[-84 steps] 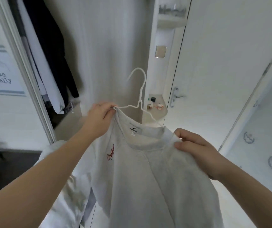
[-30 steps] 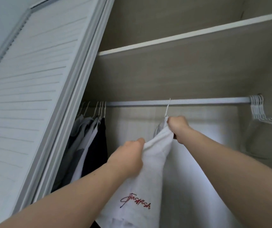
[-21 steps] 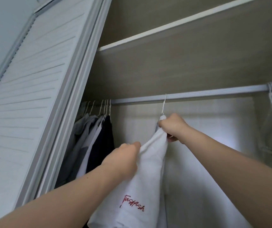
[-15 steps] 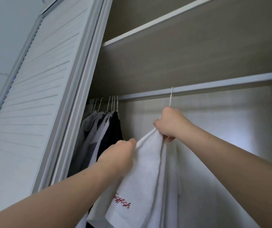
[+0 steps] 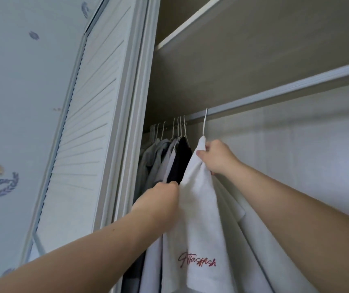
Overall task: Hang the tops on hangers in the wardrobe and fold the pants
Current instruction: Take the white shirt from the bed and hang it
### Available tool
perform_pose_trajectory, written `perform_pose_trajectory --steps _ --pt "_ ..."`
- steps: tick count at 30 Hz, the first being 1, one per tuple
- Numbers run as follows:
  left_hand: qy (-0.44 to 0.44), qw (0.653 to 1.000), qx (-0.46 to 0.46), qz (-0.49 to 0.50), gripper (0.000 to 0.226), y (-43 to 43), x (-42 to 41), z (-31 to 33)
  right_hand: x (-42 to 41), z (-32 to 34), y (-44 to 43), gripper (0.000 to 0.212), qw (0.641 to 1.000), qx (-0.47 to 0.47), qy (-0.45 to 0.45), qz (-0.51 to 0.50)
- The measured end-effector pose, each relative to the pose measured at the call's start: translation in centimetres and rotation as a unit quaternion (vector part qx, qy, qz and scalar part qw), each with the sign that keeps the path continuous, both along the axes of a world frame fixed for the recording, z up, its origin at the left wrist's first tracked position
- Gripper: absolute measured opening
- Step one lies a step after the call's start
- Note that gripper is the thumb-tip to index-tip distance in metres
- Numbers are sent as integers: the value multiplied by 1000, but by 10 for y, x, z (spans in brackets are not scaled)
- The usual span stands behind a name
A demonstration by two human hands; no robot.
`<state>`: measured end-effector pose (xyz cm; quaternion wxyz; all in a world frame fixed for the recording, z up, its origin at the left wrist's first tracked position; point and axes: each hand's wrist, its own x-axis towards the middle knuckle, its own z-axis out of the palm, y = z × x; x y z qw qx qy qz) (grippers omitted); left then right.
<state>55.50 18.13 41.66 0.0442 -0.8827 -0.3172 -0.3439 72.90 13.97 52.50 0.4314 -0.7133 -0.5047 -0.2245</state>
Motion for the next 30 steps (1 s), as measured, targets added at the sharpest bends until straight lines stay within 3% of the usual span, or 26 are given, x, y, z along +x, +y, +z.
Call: perform_pose_trajectory --steps 8,13,16,20,30 --pt "24 999 -39 23 14 14 3 -15 4 -10 62 52 998 -1 42 35" --pt "-18 1000 -17 -10 14 10 -13 -25 1 -26 64 55 997 43 44 35" --pt "-18 996 70 -59 30 4 -43 -30 -15 -49 47 64 998 41 -42 -4" --pt "31 973 226 -19 46 -9 -99 -40 -60 -81 14 61 987 69 -143 3" --pt "48 976 181 107 69 -55 -320 -97 -263 -150 -40 73 970 -17 -225 88"
